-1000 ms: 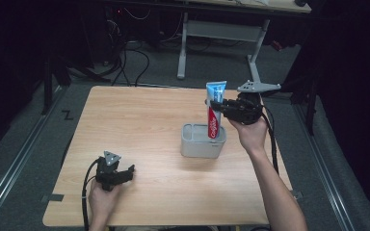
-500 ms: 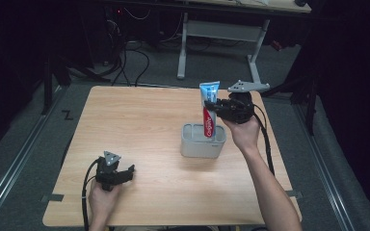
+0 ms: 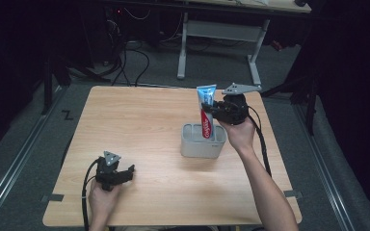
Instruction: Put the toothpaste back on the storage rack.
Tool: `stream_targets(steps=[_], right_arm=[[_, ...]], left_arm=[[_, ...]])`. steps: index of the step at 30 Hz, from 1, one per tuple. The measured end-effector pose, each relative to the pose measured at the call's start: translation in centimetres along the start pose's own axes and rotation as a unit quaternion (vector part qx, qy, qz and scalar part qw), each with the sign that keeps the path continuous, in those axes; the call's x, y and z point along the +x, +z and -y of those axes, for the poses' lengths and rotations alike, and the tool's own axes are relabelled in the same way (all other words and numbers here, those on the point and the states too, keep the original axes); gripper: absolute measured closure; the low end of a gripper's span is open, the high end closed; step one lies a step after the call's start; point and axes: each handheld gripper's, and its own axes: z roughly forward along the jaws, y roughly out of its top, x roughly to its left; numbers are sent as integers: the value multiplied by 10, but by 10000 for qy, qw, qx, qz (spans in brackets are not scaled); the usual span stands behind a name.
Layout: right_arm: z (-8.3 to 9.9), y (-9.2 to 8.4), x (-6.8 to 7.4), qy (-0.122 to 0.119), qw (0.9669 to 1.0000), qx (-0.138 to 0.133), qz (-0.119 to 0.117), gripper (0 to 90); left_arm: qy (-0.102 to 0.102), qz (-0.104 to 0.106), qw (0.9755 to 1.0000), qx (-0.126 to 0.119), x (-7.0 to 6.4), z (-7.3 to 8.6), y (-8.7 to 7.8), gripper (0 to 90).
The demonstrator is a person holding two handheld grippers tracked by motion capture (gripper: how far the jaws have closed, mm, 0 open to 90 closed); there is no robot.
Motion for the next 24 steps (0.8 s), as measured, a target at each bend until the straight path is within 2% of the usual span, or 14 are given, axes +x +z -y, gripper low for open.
stream_targets(steps=[3, 4, 15, 18, 24], right_arm=[[3, 5, -1, -86, 9998, 83, 136, 732], [4, 6, -1, -49, 9998, 121, 164, 732], [13, 14, -4, 5, 9996, 234, 149, 731], [14, 17, -2, -77, 9994, 313, 160, 731], [15, 22, 1, -97, 9992, 368, 111, 731]], left_arm=[[1, 0, 10000, 0, 0, 0, 0, 230], [1, -2, 10000, 1, 0, 0, 0, 230], [11, -8, 10000, 1, 0, 0, 0, 232], [4, -3, 10000, -1, 0, 0, 0, 232], [-7, 12, 10000, -7, 0, 0, 0, 229]])
